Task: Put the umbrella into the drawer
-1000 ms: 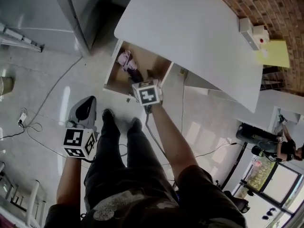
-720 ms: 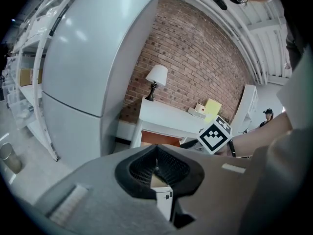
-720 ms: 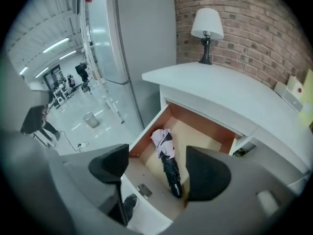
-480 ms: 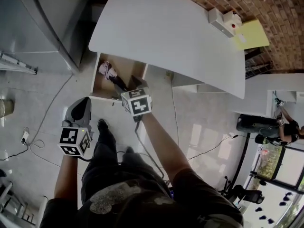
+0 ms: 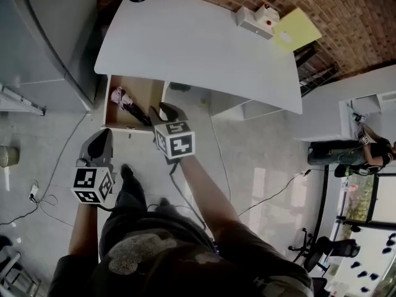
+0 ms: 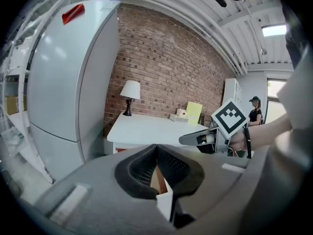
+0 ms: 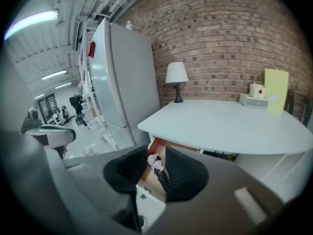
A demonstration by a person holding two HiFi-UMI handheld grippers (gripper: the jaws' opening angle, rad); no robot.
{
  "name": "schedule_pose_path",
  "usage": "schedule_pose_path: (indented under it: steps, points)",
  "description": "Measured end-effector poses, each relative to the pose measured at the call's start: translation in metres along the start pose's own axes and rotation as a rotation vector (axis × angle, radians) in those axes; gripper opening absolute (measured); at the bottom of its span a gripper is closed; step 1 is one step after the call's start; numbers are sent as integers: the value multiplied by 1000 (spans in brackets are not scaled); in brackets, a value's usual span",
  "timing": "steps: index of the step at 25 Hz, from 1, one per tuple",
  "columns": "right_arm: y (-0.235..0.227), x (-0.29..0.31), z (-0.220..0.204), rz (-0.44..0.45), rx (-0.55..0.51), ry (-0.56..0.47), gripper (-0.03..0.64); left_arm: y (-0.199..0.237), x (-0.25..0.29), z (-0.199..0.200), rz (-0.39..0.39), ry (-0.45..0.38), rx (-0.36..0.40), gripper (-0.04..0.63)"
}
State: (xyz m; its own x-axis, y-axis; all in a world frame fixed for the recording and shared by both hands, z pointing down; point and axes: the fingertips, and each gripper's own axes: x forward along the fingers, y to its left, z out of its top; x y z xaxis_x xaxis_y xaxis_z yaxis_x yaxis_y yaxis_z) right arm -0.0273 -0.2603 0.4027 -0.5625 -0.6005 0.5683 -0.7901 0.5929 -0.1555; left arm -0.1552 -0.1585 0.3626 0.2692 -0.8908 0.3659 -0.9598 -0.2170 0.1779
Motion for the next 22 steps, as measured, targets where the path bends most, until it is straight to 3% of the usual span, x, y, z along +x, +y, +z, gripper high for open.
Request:
schedule_pose_path:
  steps: [4, 11, 22]
  points:
    - [-13, -47, 4, -15, 39, -46, 9, -33, -13, 8, 5, -26, 24, 11]
    - [-20, -114, -15, 3, -5, -85, 5, -99, -38, 3, -2, -45, 50, 11]
    - [-39, -203, -34, 25, -72, -109, 5, -167, -65, 1, 25, -78, 65, 11]
